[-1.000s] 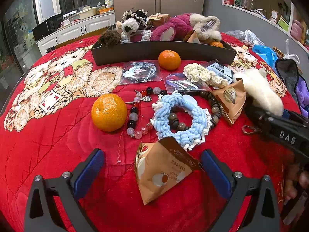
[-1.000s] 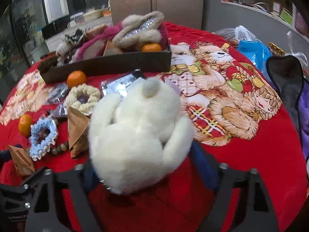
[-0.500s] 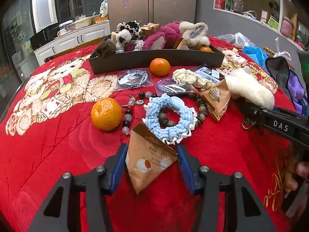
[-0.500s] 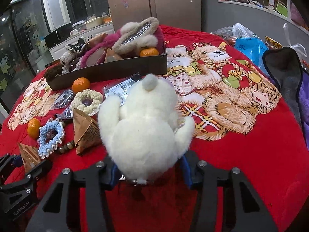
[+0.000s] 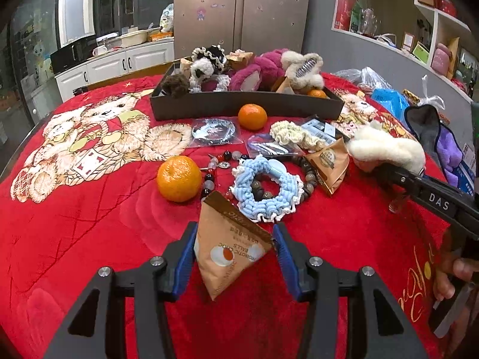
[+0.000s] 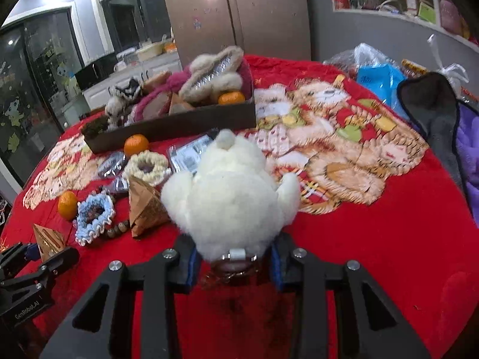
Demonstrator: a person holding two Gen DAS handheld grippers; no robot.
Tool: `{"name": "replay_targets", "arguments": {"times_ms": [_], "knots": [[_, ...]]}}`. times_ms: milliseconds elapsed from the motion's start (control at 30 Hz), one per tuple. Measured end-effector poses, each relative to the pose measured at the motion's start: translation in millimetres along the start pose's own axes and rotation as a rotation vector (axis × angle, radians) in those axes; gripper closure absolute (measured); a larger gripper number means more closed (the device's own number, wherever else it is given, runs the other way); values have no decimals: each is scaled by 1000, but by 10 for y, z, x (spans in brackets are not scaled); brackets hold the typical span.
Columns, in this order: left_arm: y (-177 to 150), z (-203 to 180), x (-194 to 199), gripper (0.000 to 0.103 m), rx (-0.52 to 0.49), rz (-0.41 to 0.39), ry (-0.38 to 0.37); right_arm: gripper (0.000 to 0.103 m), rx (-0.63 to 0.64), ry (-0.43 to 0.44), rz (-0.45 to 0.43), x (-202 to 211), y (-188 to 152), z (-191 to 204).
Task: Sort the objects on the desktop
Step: 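Lift the packet with the left gripper while the right carries the bear toward the dark tray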
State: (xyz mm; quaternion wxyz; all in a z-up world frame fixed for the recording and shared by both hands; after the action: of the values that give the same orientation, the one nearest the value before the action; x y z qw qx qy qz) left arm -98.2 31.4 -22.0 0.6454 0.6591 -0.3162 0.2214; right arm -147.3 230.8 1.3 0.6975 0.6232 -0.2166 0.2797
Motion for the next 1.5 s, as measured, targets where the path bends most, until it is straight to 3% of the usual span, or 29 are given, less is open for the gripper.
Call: {"name": "replay_targets", "arguments": {"times_ms": [367,967,1267,1500], "knots": [[81,-13,156,52,-4,-77,-11,67,-29,35,-29,55,32,-40],[180,-5,405,52,1,-170,-2,69,-25,143,-199,457,212,129],[324,108,564,52,44,-216,-21,69,19,175,-285,771,344,356],[408,159,688,52,65,-233,-51,69,46,215,-276,863,330,585]]}}
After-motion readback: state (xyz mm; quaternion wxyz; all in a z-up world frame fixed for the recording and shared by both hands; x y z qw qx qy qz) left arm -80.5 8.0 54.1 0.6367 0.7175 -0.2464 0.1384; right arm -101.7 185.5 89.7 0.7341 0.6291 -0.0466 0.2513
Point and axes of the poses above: each gripper's, at about its wrist camera, not at the fingertips, and x roughly against the way its jaws point, z to its left, y to its top, the point moved 6 cm from there along -x, roughly the way its jaws point, and after that the axes turned 3 degrees about -z, right-handed, at the moved point
